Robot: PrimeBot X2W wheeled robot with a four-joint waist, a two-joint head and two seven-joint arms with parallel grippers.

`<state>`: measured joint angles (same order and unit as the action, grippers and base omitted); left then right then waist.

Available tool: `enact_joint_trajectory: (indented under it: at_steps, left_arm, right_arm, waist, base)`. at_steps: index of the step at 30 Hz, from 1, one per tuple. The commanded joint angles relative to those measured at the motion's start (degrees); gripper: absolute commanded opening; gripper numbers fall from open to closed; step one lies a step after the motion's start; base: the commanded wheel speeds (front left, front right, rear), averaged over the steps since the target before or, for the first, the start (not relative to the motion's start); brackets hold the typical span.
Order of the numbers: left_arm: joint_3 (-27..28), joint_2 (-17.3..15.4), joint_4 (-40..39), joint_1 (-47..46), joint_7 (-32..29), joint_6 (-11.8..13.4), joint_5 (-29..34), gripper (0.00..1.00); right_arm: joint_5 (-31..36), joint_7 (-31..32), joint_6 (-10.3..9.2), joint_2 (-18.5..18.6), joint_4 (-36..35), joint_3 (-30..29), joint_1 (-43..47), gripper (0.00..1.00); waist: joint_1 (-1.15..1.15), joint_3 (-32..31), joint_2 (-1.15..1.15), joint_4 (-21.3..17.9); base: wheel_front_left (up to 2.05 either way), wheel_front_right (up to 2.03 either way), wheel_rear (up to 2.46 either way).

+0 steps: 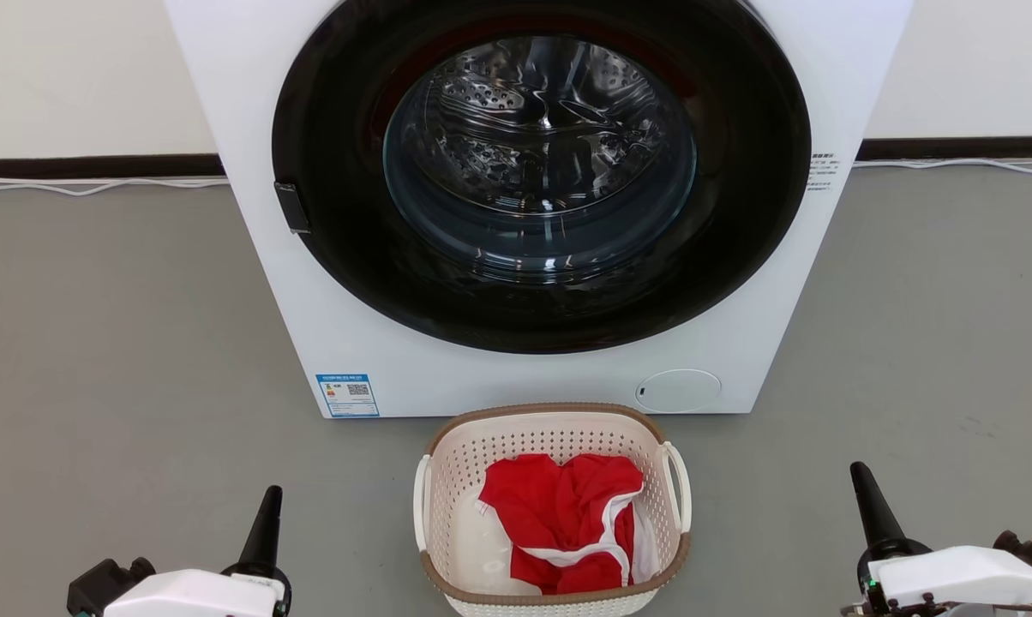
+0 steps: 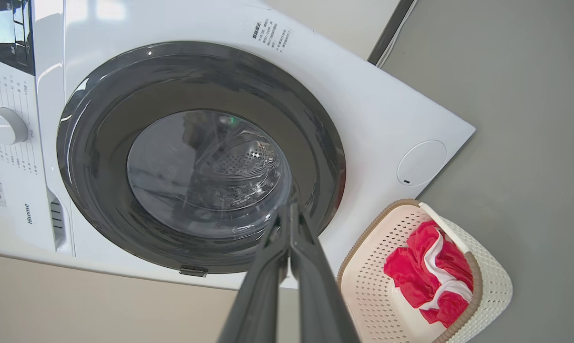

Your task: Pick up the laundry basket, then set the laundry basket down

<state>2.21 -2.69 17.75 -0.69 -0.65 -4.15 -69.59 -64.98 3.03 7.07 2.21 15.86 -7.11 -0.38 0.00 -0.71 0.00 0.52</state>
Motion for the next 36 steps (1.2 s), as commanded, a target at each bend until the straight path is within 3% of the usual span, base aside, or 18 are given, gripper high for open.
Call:
enact_joint_trajectory:
  at_steps: [1, 36]
  left_arm:
    - [1.6, -0.4, -1.9, -3.4, -0.5, -0.6, -1.4, 0.00]
    - [4.3, -0.2, -3.6, -5.5, -5.8, -3.3, -22.2, 0.00]
  right_arm:
    - [-1.6, 0.4, 0.30, 0.6, -1.6, 0.8, -2.9, 0.00]
    - [-26.8, 3.4, 0.42, 0.7, -1.8, 0.6, -5.7, 0.00]
  waist:
    - [0.00, 0.0, 0.00, 0.0]
    - [0.00, 0.9, 0.00, -0.5]
  base:
    - [0.00, 0.00, 0.00]
    - [0.00, 0.00, 0.00]
